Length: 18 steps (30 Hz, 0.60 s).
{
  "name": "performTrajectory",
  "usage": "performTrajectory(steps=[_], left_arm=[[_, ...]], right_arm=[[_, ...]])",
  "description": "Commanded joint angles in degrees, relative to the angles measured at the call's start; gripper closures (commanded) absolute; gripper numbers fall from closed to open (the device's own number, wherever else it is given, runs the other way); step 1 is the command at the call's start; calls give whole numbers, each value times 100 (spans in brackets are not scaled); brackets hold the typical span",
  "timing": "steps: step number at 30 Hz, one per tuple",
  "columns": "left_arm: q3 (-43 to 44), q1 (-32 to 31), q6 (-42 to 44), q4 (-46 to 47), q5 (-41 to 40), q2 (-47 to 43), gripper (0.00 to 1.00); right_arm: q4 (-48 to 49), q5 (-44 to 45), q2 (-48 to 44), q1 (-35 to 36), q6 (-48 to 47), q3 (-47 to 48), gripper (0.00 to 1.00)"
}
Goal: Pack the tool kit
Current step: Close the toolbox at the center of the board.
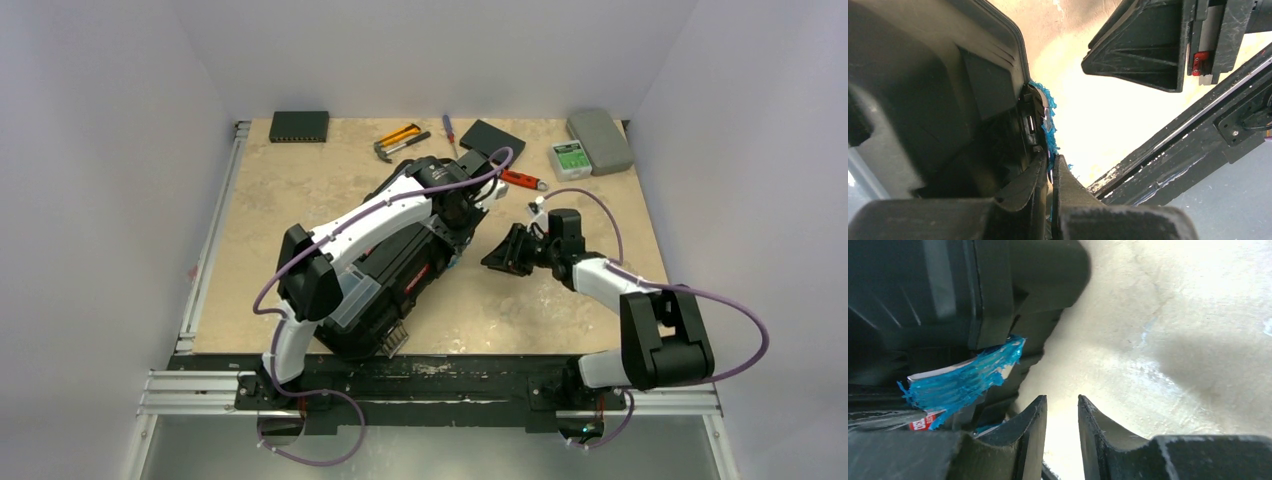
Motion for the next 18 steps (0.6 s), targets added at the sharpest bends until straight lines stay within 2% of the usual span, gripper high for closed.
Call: performTrajectory(steps=[1,5,8,12,18], left_arm=[[471,43,101,-123,22,-392,100],[478,75,106,-155,123,-405,100],[429,97,126,-104,295,-454,100],[466,106,180,-120,382,-456,100],[455,176,122,-15,977,-531,100]], right_arm=[[749,509,-271,-13,304,-423,67],[1893,452,-585,-18,737,-1097,36],[2448,585,-1034,-14,817,-1496,22],[3281,632,-1419,-12,1092,-2002,18],[4324,523,-1231,-11,1403,-2438,16]])
